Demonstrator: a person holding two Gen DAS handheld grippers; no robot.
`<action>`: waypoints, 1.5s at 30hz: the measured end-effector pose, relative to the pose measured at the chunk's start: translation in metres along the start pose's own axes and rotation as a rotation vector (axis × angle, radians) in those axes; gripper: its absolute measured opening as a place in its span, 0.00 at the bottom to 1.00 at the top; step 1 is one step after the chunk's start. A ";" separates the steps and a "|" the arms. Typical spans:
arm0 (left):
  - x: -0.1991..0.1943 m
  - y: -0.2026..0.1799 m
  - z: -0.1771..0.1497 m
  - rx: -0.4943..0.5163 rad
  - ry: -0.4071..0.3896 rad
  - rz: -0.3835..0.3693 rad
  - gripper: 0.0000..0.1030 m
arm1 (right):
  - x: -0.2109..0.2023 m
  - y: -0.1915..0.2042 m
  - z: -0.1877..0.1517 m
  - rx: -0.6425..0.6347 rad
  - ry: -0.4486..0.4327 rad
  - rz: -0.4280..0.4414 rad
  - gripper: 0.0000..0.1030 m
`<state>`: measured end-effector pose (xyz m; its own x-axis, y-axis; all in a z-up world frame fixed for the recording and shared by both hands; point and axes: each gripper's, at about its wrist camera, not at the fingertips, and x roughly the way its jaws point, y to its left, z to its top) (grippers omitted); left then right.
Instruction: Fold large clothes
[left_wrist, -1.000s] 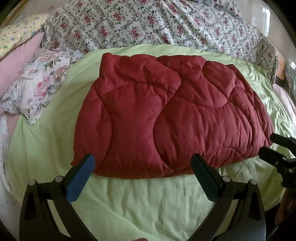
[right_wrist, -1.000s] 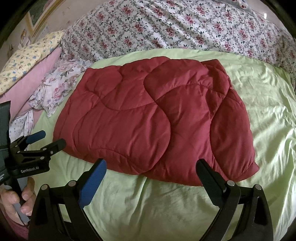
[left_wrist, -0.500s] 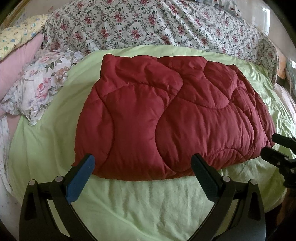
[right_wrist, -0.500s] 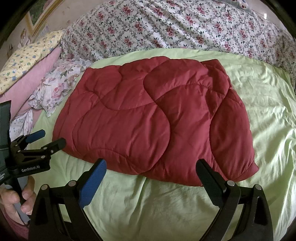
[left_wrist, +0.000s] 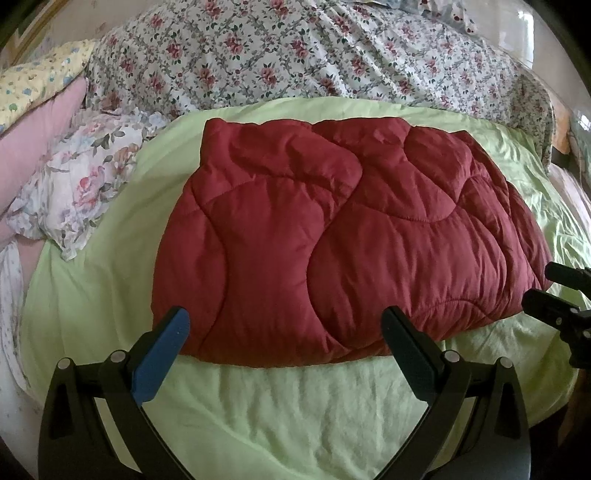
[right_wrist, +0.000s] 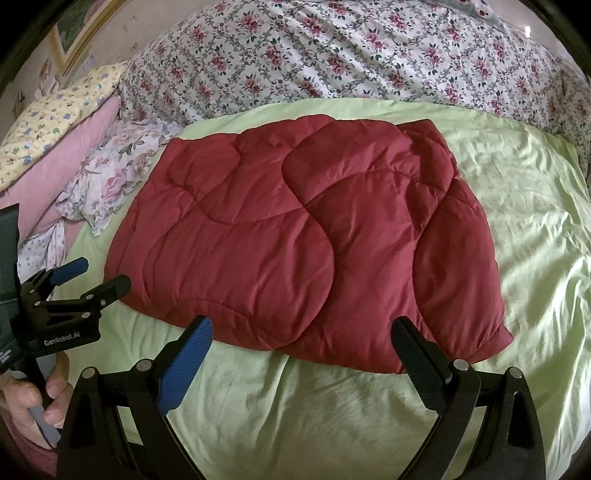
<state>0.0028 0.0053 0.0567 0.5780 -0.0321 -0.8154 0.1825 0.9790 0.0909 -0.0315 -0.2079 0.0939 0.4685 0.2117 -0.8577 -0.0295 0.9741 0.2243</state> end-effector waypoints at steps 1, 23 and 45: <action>0.000 0.000 0.000 0.000 0.000 0.000 1.00 | 0.000 0.000 0.000 0.001 0.000 0.000 0.95; 0.000 0.001 0.001 -0.001 0.001 0.000 1.00 | -0.001 -0.003 0.001 0.004 -0.001 -0.001 0.95; 0.005 0.004 0.008 -0.015 0.004 0.002 1.00 | -0.001 -0.008 0.004 0.028 -0.007 -0.003 0.95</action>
<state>0.0125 0.0079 0.0574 0.5754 -0.0295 -0.8173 0.1692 0.9820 0.0837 -0.0283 -0.2159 0.0953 0.4747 0.2079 -0.8553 -0.0033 0.9721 0.2344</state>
